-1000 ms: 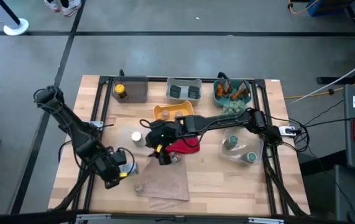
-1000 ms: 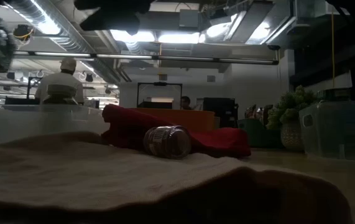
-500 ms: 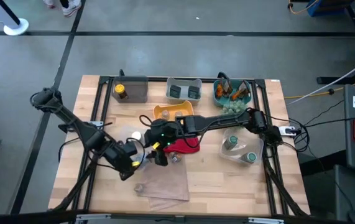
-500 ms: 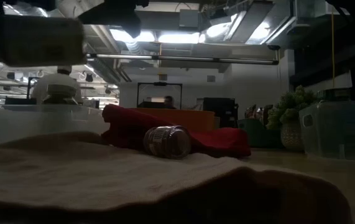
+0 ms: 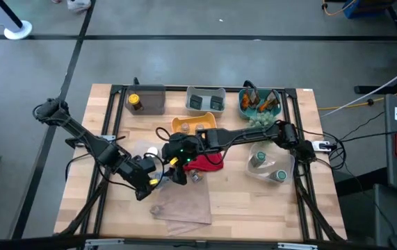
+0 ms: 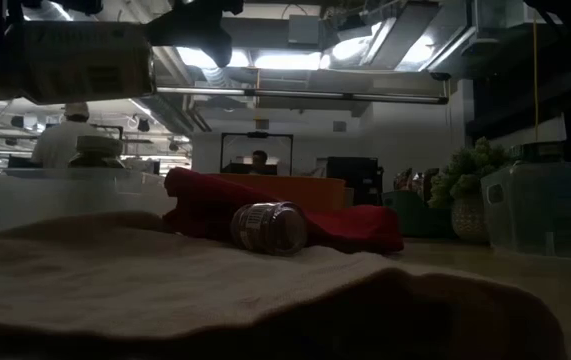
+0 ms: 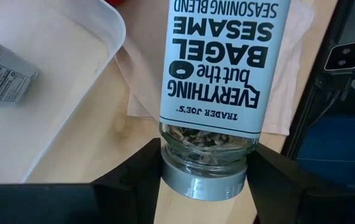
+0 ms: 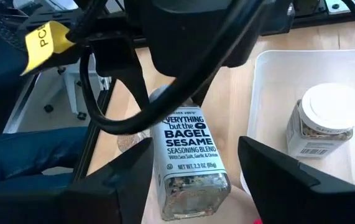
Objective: Sort spices by type
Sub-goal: Put the white seasoning bottle into the left transparent bin
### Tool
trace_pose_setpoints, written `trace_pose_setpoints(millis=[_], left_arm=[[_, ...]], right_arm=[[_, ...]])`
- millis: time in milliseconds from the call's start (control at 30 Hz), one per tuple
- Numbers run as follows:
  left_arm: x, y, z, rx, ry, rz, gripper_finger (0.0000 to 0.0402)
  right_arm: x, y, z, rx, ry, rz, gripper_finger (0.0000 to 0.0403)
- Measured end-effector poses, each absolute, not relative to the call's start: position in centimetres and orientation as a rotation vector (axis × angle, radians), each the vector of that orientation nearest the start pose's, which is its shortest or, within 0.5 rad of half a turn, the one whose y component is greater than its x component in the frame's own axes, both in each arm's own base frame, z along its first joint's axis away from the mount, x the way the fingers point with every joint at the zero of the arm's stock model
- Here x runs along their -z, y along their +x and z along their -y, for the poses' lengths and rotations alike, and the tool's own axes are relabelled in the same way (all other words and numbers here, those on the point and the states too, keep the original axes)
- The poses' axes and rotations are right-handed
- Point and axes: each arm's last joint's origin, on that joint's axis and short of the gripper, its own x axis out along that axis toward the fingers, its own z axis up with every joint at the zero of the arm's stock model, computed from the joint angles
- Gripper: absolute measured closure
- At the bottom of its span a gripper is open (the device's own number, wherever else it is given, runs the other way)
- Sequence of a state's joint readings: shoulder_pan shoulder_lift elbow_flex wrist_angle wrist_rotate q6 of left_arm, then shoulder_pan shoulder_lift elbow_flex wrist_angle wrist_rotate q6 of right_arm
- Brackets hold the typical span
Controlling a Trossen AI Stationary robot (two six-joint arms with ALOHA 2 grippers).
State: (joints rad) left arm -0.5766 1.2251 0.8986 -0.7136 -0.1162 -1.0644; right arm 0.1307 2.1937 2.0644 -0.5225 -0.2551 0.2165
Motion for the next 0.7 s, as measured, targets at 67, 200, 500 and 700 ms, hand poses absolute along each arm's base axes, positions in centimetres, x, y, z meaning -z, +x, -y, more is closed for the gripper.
trace_pose_setpoints(millis=[67,200,500,700], left_arm=[[-24.69,19.52,12.29,-0.134,-0.59,-1.074,0.0218],[-24.69,19.54,12.26,-0.126,-0.559,-1.066,0.0218],[-24.73,19.62,12.14,-0.143,-0.511,-1.032,0.0218],[-24.89,19.85,12.24,-0.116,-0.478,-0.998,0.0218]], right_arm=[[-28.71,49.51,-7.24,-0.299,0.247,-0.701,0.016],[-28.43,49.29,-7.21,-0.292,0.248,-0.738,0.0133],[-28.11,48.95,-7.26,-0.315,0.26,-0.79,0.0083],[-27.89,48.74,-7.24,-0.314,0.26,-0.822,0.0086]])
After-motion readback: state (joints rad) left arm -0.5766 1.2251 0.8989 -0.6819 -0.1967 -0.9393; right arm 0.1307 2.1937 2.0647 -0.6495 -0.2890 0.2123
